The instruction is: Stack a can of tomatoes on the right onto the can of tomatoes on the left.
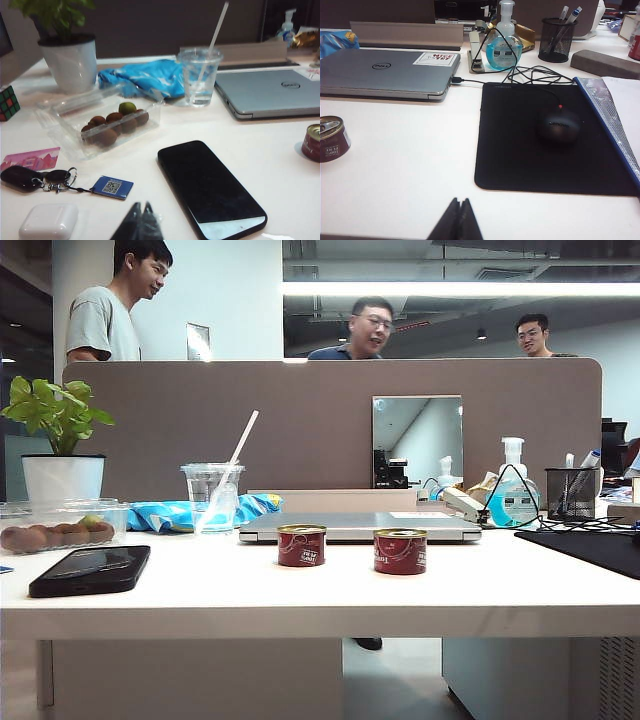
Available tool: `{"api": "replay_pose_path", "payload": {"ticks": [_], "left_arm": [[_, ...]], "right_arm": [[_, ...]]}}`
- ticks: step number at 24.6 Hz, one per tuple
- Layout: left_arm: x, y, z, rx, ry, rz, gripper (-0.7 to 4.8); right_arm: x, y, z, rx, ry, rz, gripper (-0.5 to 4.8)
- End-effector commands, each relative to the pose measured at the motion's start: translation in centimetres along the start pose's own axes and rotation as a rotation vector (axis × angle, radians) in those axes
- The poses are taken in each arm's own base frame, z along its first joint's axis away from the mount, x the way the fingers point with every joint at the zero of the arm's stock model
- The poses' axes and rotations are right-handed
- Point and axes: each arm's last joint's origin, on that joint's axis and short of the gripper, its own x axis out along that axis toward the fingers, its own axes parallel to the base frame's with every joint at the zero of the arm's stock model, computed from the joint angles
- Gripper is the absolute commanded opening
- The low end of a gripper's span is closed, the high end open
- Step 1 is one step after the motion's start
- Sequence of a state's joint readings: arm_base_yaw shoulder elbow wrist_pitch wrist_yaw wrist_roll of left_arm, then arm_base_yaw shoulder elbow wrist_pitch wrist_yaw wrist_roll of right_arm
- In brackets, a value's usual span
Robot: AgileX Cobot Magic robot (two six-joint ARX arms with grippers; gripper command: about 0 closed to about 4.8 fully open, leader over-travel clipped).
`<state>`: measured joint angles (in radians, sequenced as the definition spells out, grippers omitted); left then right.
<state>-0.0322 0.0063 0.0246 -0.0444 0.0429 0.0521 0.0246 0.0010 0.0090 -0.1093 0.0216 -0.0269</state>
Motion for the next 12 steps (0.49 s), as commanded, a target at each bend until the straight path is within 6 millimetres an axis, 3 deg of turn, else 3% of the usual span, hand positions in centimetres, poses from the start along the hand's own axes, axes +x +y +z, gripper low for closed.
{"api": "replay_pose_path", "payload": {"ticks": [1,4,8,12], "left_arm": [[-0.2,0.0,1.1,-0.028,-0.035,-0.005,-0.04],[-1.0,0.0,3.9,-0.182,-0.113,-0.075,-0.05],[-2.3,-0.3,6.8,-0.22,-0.164,-0.207,-0.05],[-2.5,-0.8,7.2,-0.211,-0.017,-0.367,-0.05]], "right_arm": [[-0.2,0.0,1.0,-0.003,-0.053,0.001,-0.08],[-1.0,-0.1,3.2,-0.001,-0.115,-0.003,-0.08],[-2.3,-0.2,5.9,-0.001,-0.121,-0.005,-0.09],[-3.6,-0.3,7.5,-0.003,-0.046,-0.001,-0.09]]}}
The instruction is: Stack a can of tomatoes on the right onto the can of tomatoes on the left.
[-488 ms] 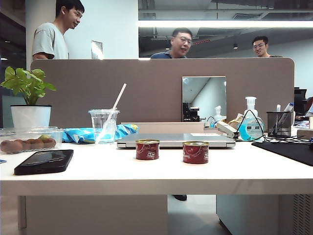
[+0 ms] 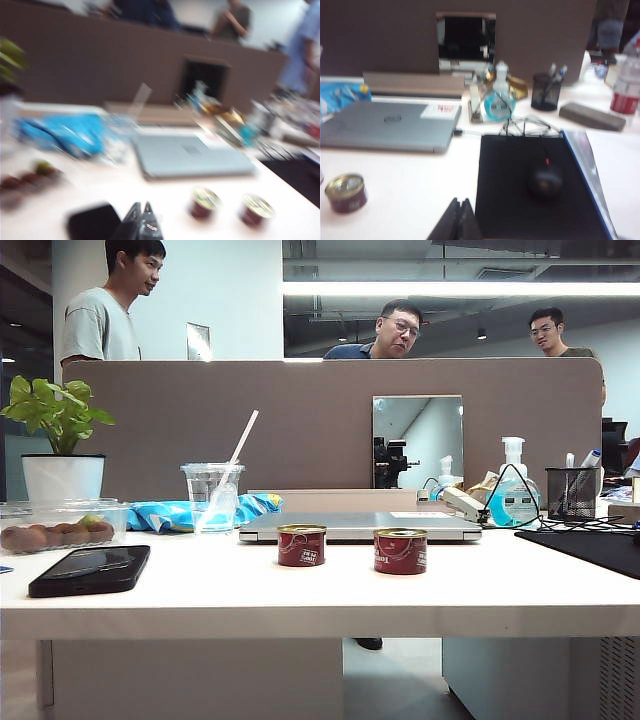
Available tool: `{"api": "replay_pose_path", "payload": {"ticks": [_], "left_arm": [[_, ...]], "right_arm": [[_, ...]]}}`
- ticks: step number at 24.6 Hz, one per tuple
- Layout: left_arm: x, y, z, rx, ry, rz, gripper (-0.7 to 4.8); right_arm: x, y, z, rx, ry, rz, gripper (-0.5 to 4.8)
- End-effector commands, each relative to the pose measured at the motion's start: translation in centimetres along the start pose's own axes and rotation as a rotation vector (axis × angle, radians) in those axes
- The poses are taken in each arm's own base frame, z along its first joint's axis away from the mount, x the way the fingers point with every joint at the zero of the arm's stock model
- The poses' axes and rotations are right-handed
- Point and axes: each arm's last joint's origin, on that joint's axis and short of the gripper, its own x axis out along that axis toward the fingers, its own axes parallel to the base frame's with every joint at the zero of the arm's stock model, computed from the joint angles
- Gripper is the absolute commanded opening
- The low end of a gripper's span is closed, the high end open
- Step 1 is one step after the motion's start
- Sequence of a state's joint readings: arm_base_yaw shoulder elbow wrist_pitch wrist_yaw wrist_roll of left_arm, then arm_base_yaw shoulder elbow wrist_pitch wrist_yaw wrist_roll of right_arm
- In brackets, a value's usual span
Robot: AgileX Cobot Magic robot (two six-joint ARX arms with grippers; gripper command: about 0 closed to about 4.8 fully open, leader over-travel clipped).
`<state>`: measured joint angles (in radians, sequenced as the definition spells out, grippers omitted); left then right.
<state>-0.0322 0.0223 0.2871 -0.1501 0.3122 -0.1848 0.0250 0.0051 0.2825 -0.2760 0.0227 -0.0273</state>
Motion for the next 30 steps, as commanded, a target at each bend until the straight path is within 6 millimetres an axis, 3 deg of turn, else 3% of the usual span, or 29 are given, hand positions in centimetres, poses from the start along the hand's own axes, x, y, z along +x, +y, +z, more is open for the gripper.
{"api": "replay_pose_path", "payload": {"ticks": [1,4,8,11,12,13,14,16,18,19,20,22,27,30], "left_arm": [[0.3,-0.2,-0.4,-0.006,0.135,-0.106,-0.05],[1.2,-0.1,-0.6,0.073,0.179,-0.177,-0.05],[2.6,0.2,-0.9,0.03,0.275,-0.241,-0.05],[4.5,0.1,-0.4,0.075,0.324,-0.287,-0.05],[4.8,-0.1,0.0,0.096,0.311,-0.308,-0.05],[5.4,-0.5,0.4,0.111,0.296,-0.346,-0.05],[5.7,-0.8,0.6,0.113,0.296,-0.363,-0.05],[6.4,-1.2,0.3,0.113,0.323,-0.364,-0.05],[6.6,-1.4,0.1,0.109,0.34,-0.387,-0.05],[6.6,-1.5,0.0,0.108,0.344,-0.395,-0.05],[6.6,-1.7,0.0,0.107,0.346,-0.413,-0.05],[6.6,-1.8,0.0,0.105,0.348,-0.423,-0.05],[6.6,-1.8,-0.1,0.102,0.358,-0.418,-0.05],[6.5,-1.7,-0.3,0.096,0.377,-0.417,-0.05]], "right_arm": [[-0.5,0.0,0.9,-0.005,0.069,0.004,-0.09],[-0.5,0.0,2.2,-0.004,0.09,0.028,-0.09],[0.3,0.4,4.2,0.006,0.137,0.17,-0.08],[3.2,0.8,6.6,0.033,0.254,0.331,-0.03],[4.3,0.9,7.0,0.036,0.281,0.337,0.24],[6.0,1.3,7.4,0.038,0.326,0.358,1.0],[7.3,1.6,7.5,0.039,0.357,0.378,1.36],[10.9,3.3,7.0,0.027,0.417,0.445,1.49],[12.9,4.7,6.4,0.011,0.434,0.485,1.56],[14.0,5.8,6.1,-0.007,0.435,0.498,1.86],[16.0,7.8,5.3,-0.072,0.425,0.513,2.58],[18.4,10.0,3.9,-0.176,0.42,0.55,3.09],[22.2,12.6,1.5,-0.229,0.504,0.566,3.24],[24.2,13.4,-0.1,-0.24,0.557,0.552,4.07]]}}
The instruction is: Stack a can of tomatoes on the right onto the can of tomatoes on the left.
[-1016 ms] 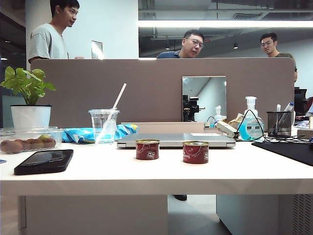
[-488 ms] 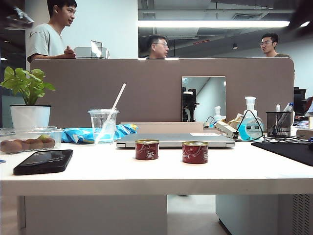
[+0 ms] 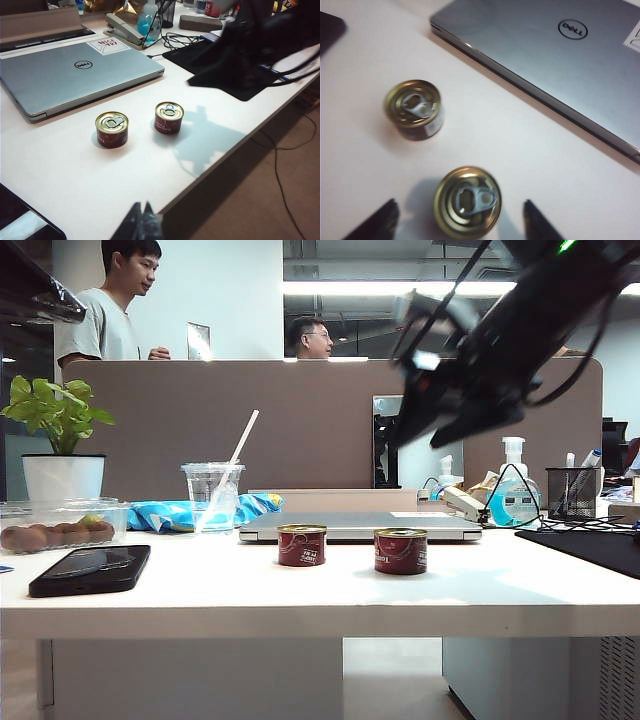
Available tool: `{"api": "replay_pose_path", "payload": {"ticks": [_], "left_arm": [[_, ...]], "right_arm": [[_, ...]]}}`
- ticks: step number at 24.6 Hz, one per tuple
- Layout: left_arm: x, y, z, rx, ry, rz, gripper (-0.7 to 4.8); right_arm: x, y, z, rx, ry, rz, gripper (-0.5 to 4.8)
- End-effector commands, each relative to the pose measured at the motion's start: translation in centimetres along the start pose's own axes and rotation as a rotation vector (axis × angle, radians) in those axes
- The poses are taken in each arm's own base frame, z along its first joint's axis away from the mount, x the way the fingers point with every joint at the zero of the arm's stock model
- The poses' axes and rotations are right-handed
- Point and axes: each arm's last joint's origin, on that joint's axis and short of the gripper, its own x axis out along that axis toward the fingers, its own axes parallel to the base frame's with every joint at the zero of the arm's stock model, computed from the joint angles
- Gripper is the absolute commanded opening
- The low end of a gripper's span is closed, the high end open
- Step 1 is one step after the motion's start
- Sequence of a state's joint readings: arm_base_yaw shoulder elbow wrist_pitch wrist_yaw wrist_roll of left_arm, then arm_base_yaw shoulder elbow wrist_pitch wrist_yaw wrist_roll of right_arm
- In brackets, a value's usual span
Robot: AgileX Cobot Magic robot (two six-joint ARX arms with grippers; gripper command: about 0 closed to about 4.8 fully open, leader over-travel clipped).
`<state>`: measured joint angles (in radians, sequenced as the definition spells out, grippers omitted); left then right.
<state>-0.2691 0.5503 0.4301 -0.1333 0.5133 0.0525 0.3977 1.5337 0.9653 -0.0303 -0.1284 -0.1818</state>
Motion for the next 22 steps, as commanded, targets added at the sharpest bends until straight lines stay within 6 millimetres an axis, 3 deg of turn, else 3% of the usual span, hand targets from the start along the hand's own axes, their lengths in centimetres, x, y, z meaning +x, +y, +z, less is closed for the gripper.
{"api": "replay_pose_path", "payload": {"ticks": [1,5,17,22], "left_arm": [[-0.1,-0.1,0.0,-0.007,0.011,-0.005,-0.05],[-0.1,-0.1,-0.2,-0.014,0.026,-0.005,-0.05],[-0.1,-0.1,-0.2,-0.015,0.026,-0.005,-0.05],[-0.1,-0.1,-0.3,-0.02,0.036,-0.006,-0.05]], "right_arm": [[1.9,-0.3,0.1,-0.003,0.025,-0.015,4.28],[4.1,-0.3,-0.7,0.003,0.07,0.027,4.37],[6.4,-0.2,-2.8,0.017,0.153,0.06,4.36],[6.6,-0.2,-2.8,0.015,0.141,0.058,3.55]]}}
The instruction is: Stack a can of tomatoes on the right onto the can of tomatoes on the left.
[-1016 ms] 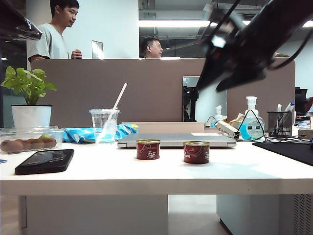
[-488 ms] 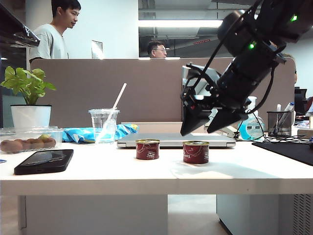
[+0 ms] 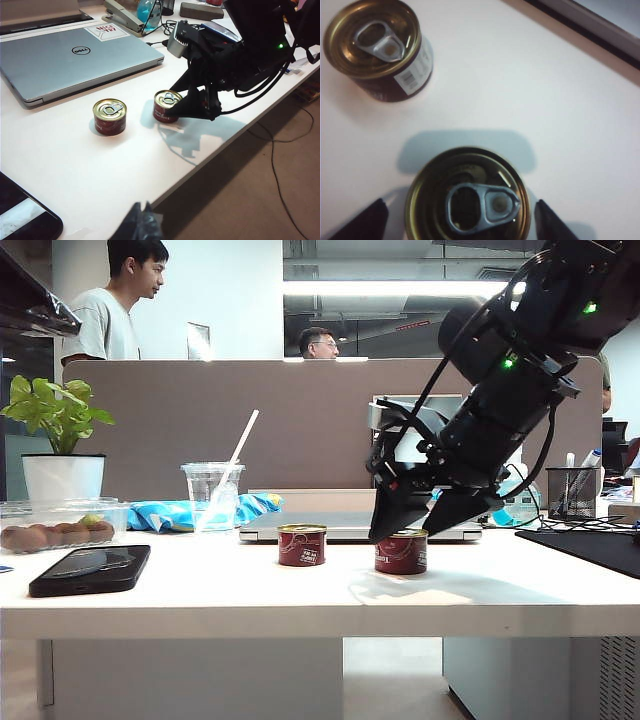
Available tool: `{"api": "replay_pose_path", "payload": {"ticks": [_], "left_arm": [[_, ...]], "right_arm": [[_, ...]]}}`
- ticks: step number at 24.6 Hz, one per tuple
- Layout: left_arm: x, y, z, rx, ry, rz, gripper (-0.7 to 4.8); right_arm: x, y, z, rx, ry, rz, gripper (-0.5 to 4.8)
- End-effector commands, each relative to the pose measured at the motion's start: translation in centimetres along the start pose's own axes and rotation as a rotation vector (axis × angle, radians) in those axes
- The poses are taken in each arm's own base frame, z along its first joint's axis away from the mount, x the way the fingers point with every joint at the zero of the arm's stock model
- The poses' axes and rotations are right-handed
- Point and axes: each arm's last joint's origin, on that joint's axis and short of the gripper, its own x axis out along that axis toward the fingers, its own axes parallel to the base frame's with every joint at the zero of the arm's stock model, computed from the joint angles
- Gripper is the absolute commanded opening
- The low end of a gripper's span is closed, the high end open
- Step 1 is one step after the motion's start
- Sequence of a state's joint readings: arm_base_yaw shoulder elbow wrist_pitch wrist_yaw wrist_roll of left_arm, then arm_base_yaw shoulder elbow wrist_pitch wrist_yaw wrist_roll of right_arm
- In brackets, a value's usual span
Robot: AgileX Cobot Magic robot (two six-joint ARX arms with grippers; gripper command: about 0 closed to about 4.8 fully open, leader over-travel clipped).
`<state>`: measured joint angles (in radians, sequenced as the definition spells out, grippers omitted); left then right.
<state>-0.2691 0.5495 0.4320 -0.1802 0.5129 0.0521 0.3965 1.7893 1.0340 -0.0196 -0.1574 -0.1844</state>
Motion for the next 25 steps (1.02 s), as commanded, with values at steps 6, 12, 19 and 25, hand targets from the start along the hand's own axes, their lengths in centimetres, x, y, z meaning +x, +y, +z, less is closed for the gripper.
{"api": "replay_pose_path", "payload": {"ticks": [6,12,19,25], "left_arm": [[-0.1,-0.1,0.0,-0.007,0.012,-0.006,-0.05],[-0.1,-0.1,-0.1,-0.007,0.013,-0.006,-0.05],[-0.1,-0.1,-0.1,-0.007,0.013,-0.006,-0.05],[-0.1,-0.1,-0.1,-0.006,0.013,-0.006,-0.05]], "right_arm": [[0.1,0.0,0.3,-0.009,-0.024,-0.001,3.15],[0.1,0.0,0.6,-0.013,-0.05,-0.006,2.41],[-0.6,-0.3,2.8,-0.014,-0.05,-0.007,2.41],[-1.9,-0.2,6.7,-0.037,-0.139,-0.002,2.41]]}}
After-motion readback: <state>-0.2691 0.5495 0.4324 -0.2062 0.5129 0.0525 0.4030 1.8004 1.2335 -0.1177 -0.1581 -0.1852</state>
